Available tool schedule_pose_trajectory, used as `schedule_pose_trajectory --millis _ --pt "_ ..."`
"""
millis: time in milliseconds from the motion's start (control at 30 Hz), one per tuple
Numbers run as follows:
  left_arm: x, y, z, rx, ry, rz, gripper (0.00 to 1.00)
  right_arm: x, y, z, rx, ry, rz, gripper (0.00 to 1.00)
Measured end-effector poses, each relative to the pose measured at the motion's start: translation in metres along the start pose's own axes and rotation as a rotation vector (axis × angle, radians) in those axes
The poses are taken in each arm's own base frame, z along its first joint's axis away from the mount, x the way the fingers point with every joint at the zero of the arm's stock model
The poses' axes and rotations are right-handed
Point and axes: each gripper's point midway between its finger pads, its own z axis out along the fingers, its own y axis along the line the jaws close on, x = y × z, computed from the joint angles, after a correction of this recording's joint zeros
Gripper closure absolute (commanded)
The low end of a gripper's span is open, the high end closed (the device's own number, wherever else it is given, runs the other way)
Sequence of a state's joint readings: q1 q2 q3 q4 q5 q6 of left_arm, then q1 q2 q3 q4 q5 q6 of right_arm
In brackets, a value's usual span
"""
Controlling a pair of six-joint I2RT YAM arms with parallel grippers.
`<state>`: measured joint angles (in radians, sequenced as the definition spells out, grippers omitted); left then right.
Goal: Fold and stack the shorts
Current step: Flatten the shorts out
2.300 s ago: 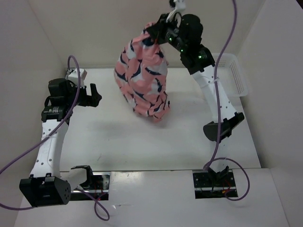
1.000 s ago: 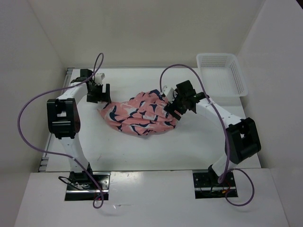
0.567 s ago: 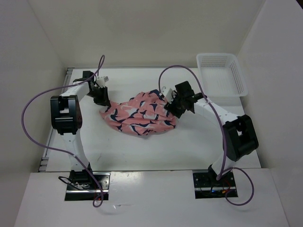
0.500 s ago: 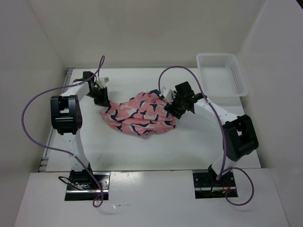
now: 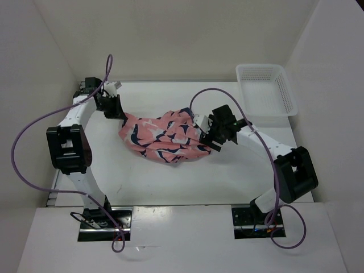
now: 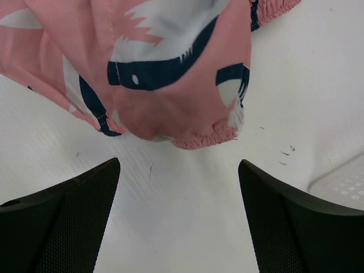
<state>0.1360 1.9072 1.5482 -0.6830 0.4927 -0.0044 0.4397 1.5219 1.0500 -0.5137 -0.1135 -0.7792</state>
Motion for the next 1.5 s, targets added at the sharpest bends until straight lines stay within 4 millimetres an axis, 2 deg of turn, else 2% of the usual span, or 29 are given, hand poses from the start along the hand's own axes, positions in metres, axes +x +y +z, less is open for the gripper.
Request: schedule_pose_trajectory --millis 133,267,300,333,400,433,467,533,633,700,767,867,967,1033,1100,1133,1200,1267,1333,1433,1500 --pt "-0.008 -0.011 -0.013 0.012 -0.038 0.024 1.00 -0.002 0.011 0.014 0.021 -0.006 -0.032 0.16" --pt "-0.006 -0.011 -0.014 0.014 -0.029 0.018 1.00 0.000 0.013 0.040 0.019 0.012 -0.015 0.31" --pt "-0.005 -0.012 -0.015 0.014 -0.028 0.017 1.00 0.002 0.013 0.046 0.018 0.020 -0.008 0.48" --pt "-0.005 -0.012 -0.016 0.013 -0.027 0.017 1.00 0.003 0.012 0.051 0.024 0.026 -0.004 0.60" --pt "-0.005 -0.013 -0.019 0.010 -0.028 0.018 1.00 0.005 0.011 0.058 0.033 0.034 0.002 0.81" --pt "-0.005 -0.014 -0.021 0.007 -0.031 0.019 1.00 0.004 0.009 0.059 0.037 0.036 0.002 0.87" --pt "-0.006 -0.015 -0.024 0.002 -0.035 0.021 1.00 0.003 0.006 0.060 0.047 0.035 0.006 1.00" --pt "-0.009 -0.015 -0.031 -0.007 -0.046 0.024 1.00 -0.005 -0.006 0.057 0.076 0.025 0.013 1.00" --pt "-0.034 -0.012 -0.053 -0.038 -0.107 0.035 1.00 -0.030 -0.042 0.045 0.161 -0.019 0.015 1.00" --pt "-0.067 -0.011 -0.080 -0.066 -0.198 0.063 1.00 -0.058 -0.085 0.030 0.257 -0.071 0.027 1.00" --pt "-0.112 -0.020 -0.122 -0.091 -0.332 0.121 1.00 -0.101 -0.139 0.007 0.379 -0.158 0.038 1.00" --pt "-0.177 -0.046 -0.195 -0.130 -0.569 0.246 1.00 -0.174 -0.216 -0.050 0.577 -0.327 0.055 1.00" --pt "-0.212 -0.080 -0.265 -0.163 -0.769 0.357 1.00 -0.226 -0.257 -0.119 0.730 -0.483 0.068 1.00" --pt "-0.216 -0.100 -0.297 -0.170 -0.846 0.403 1.00 -0.244 -0.269 -0.160 0.802 -0.555 0.078 1.00" --pt "-0.210 -0.115 -0.319 -0.173 -0.885 0.427 1.00 -0.252 -0.269 -0.186 0.836 -0.597 0.087 1.00" --pt "-0.206 -0.119 -0.323 -0.173 -0.889 0.431 1.00 -0.253 -0.266 -0.194 0.843 -0.602 0.087 1.00" --pt "-0.186 -0.120 -0.321 -0.172 -0.867 0.417 0.99 -0.244 -0.252 -0.194 0.833 -0.573 0.072 1.00" --pt "-0.158 -0.112 -0.304 -0.171 -0.803 0.375 0.99 -0.226 -0.230 -0.180 0.798 -0.505 0.035 1.00" --pt "-0.129 -0.099 -0.279 -0.168 -0.726 0.325 0.99 -0.198 -0.199 -0.153 0.727 -0.400 -0.020 1.00" --pt "-0.065 -0.074 -0.228 -0.158 -0.552 0.214 0.99 -0.147 -0.141 -0.108 0.567 -0.233 -0.120 1.00" --pt "-0.019 -0.062 -0.198 -0.144 -0.426 0.139 1.00 -0.109 -0.096 -0.086 0.428 -0.138 -0.189 1.00"
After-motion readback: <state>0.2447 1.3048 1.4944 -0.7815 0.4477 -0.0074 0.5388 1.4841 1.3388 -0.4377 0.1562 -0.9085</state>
